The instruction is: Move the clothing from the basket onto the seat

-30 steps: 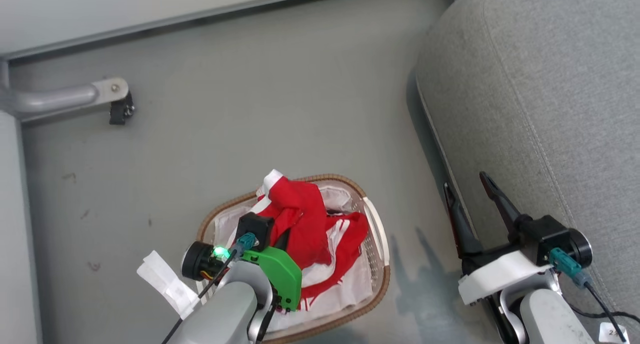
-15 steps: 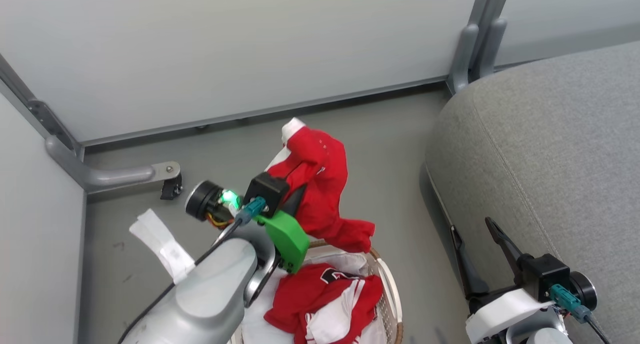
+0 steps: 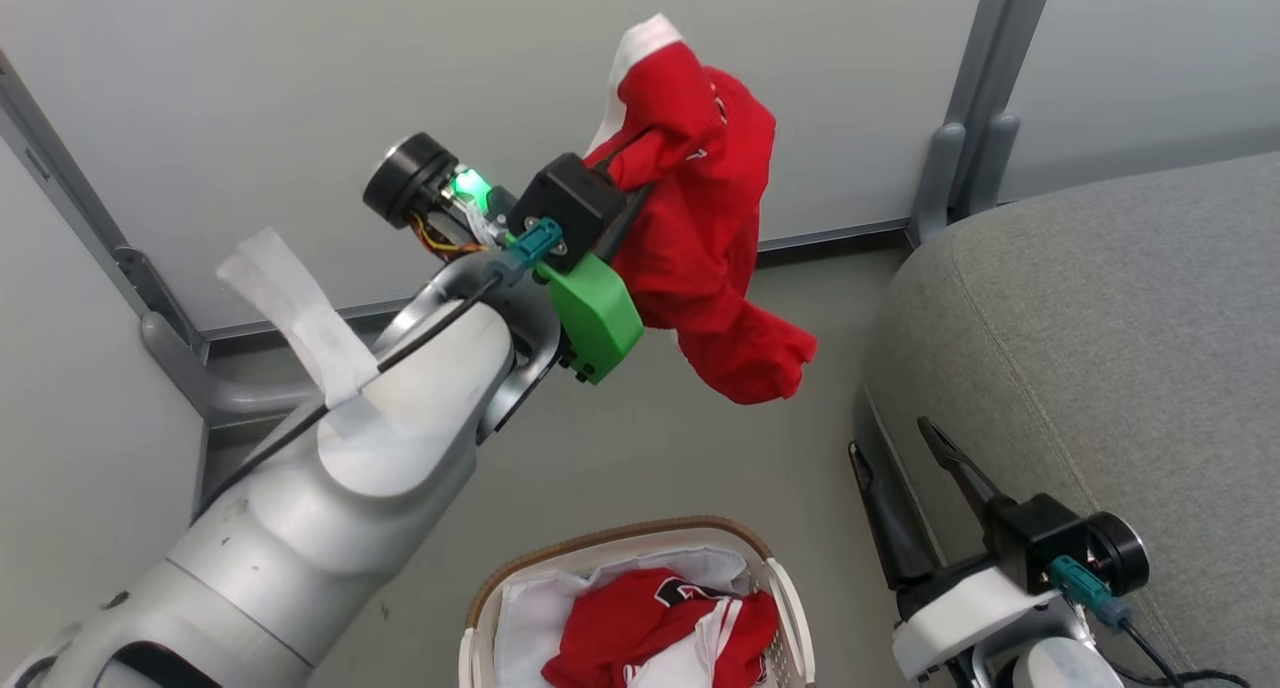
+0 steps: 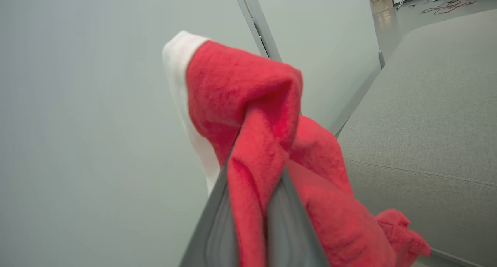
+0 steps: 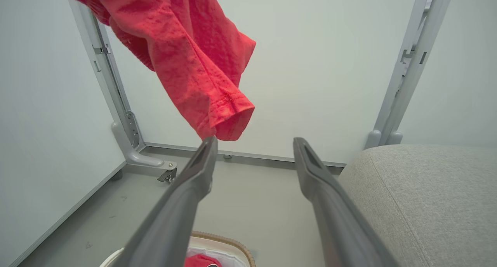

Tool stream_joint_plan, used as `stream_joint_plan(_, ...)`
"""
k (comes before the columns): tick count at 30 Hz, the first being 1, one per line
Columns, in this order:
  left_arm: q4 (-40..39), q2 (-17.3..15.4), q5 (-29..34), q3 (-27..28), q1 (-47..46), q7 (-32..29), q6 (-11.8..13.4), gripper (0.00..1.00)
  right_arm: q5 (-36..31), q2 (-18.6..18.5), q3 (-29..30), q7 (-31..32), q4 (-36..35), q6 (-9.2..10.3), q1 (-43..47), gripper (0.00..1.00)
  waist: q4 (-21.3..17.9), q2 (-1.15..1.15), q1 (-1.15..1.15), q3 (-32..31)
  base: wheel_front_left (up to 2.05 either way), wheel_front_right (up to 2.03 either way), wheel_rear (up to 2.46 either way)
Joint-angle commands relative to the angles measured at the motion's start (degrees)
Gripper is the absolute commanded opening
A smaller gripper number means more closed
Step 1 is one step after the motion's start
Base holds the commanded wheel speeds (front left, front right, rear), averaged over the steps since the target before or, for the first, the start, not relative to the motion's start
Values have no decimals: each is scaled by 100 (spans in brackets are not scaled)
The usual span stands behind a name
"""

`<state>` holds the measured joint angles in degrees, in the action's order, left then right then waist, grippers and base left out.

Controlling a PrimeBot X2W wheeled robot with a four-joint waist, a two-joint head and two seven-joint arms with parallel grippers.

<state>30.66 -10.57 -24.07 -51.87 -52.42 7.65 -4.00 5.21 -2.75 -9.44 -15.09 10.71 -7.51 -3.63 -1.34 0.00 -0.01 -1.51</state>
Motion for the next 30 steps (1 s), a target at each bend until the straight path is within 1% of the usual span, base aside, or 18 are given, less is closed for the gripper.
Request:
stream_joint_plan(1,-59,-75,44,36,-151,-32,-11,0,-58,-25,-46,-12,-43,4,-110,100,-7,0,1,-5,0,0,0)
stream_joint_plan(8,-393,-200,13,69,-402,-199,-26,0,-446,-24,-387,-12,-26,4,-555,100,17,0,1,-25,0,0,0)
stream_joint_plan(12,-549,-216,-40,64,-418,-266,-16,0,-694,-25,-503,-12,162,4,-868,100,83,0,1,-34,0,0,0)
stream_joint_plan(13,-579,-216,-43,59,-421,-273,-14,0,-740,-25,-516,-12,305,4,-927,100,105,0,1,-38,0,0,0)
stream_joint_plan(16,-650,-189,-71,38,-397,-282,3,0,-709,-26,-523,-12,732,4,-1145,100,175,0,1,-52,0,0,0)
stream_joint_plan(20,-751,-154,-107,12,-384,-297,23,0,-581,-22,-678,-12,1158,4,-1384,100,252,0,1,-48,0,0,0)
stream_joint_plan(25,-885,-143,-140,-29,-353,-344,35,0,-476,-31,-923,-12,1361,4,-1678,100,310,0,1,-34,0,0,0)
stream_joint_plan(30,-1058,-109,-224,-48,-275,-360,48,0,-304,-25,-1042,-12,1319,4,-1975,100,376,0,1,-7,0,0,0)
